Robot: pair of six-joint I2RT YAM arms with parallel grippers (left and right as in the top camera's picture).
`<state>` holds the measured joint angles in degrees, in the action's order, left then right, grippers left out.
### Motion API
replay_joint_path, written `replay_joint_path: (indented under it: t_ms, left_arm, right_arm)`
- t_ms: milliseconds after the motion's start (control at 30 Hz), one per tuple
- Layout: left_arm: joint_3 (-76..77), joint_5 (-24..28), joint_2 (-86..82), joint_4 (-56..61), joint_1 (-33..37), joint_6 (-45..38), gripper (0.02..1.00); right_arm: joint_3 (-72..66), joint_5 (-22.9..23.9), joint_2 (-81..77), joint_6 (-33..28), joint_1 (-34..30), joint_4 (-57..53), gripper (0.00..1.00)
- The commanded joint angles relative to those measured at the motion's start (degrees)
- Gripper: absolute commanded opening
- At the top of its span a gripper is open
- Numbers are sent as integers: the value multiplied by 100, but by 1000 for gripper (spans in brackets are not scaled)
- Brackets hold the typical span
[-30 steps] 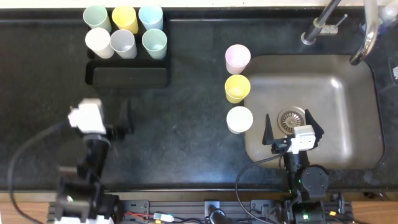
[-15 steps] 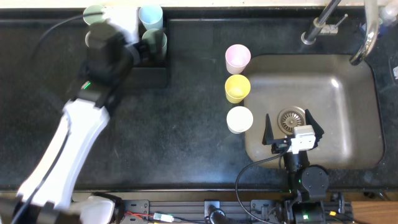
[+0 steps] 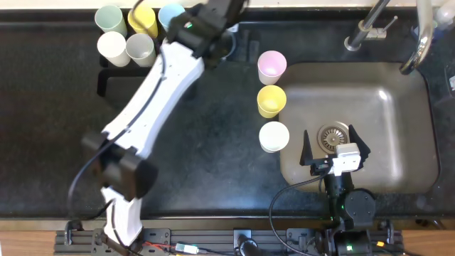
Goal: Store Cups
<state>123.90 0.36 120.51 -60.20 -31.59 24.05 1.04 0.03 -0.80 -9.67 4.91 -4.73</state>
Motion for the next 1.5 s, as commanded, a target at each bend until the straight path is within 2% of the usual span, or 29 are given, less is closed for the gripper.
replay_joint_path:
  t_ms: [33,300,600,633,733,900,1233,1300,1433,1500]
  left_arm:
    - [1139,-46,839,-450,-258,485,1000]
    - [2212,-52,2013,-909,-411,848,989]
    - [2212,-306,2380,-804,-411,949,838]
    - [2212,-304,2422,-778,-411,951,798]
    - [2212,-330,2450,-732,-411,944,549]
    - [2299,-343,2448,-723,-411,874,34]
    - [2306,-356,2271,-824,-380,686,34]
    - [2188,-597,1923,-874,-365,603,31]
    - [1696,-1486,804,-1008,-205,525,31]
    - [1357,-1700,170,-1008,20,442,34]
  right_arm:
    - [-76,0,57,0,-7,31,998]
    - [-76,0,57,0,-7,31,998]
    - [-76,0,57,0,-7,31,996]
    - [-76,0,57,0,-7,31,998]
    - [-76,0,57,0,-7,31,998]
    - [-76,0,57,0,-7,31,996]
    - [-76,0,57,0,-7,31,998]
    - [-76,0,57,0,-7,31,998]
    - [-76,0,57,0,-7,31,996]
    - [-76,0,57,0,-7,31,998]
